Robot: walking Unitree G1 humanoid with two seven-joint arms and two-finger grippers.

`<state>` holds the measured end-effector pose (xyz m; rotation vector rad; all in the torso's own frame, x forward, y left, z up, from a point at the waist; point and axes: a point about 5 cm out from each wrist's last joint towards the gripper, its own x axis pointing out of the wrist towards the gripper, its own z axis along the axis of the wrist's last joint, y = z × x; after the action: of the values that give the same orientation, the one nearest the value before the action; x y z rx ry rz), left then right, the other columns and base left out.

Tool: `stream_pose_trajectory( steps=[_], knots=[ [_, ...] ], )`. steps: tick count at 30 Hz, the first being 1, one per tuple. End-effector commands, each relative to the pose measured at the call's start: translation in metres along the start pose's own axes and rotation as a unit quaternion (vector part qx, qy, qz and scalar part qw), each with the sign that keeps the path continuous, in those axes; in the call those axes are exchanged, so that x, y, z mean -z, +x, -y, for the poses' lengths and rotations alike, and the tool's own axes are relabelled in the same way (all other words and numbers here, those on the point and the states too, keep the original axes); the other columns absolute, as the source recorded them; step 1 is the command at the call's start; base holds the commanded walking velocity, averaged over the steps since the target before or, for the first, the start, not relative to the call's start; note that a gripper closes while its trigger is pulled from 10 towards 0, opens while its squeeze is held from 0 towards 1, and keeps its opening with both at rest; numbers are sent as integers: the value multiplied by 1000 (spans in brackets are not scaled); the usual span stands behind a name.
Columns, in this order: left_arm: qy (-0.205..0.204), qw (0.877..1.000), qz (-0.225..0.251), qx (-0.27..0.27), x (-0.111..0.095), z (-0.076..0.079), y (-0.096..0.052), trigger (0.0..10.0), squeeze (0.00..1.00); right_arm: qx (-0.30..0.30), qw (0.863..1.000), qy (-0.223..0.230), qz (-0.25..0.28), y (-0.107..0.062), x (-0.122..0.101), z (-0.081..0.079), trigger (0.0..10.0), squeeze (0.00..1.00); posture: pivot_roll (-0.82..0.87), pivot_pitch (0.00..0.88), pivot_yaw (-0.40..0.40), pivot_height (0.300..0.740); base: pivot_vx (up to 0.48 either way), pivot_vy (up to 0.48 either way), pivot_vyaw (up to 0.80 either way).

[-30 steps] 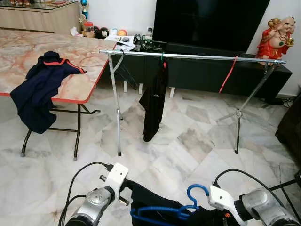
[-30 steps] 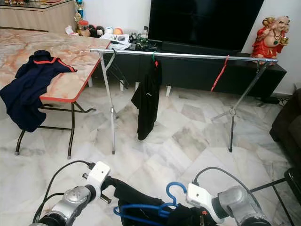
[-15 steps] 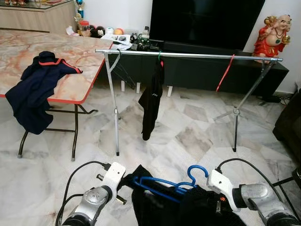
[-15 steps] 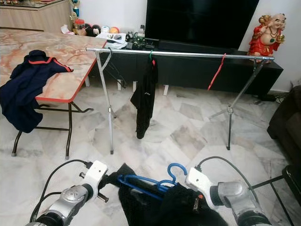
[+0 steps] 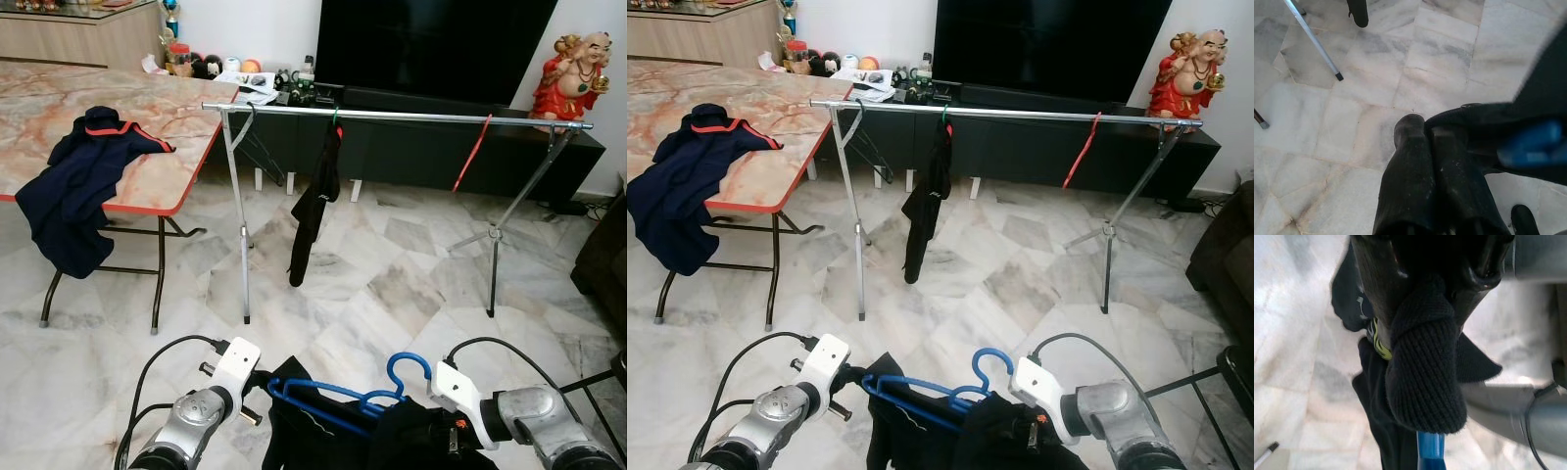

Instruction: Hang hanger

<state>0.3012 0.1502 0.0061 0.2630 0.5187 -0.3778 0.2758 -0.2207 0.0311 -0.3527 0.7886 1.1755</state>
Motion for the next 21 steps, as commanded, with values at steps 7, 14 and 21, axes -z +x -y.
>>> stream_pose_trajectory(
  steps=[7, 14, 21],
  knots=[
    [9, 1000, -13, -15, 4, -8, -3, 0, 0, 95, 993, -13, -68, -12, 15, 11, 0, 0, 138, 0, -74, 740, 0, 0, 0],
    [11, 1000, -18, -9, 6, -7, -3, 0, 0, 155, 988, 17, 5, -13, 0, 21, 0, 0, 136, 0, -75, 740, 0, 0, 0],
    [17, 1000, -23, -3, 8, -7, -3, 0, 0, 114, 991, 41, 61, -4, -8, 15, 0, 0, 139, 0, -74, 740, 0, 0, 0]
  ],
)
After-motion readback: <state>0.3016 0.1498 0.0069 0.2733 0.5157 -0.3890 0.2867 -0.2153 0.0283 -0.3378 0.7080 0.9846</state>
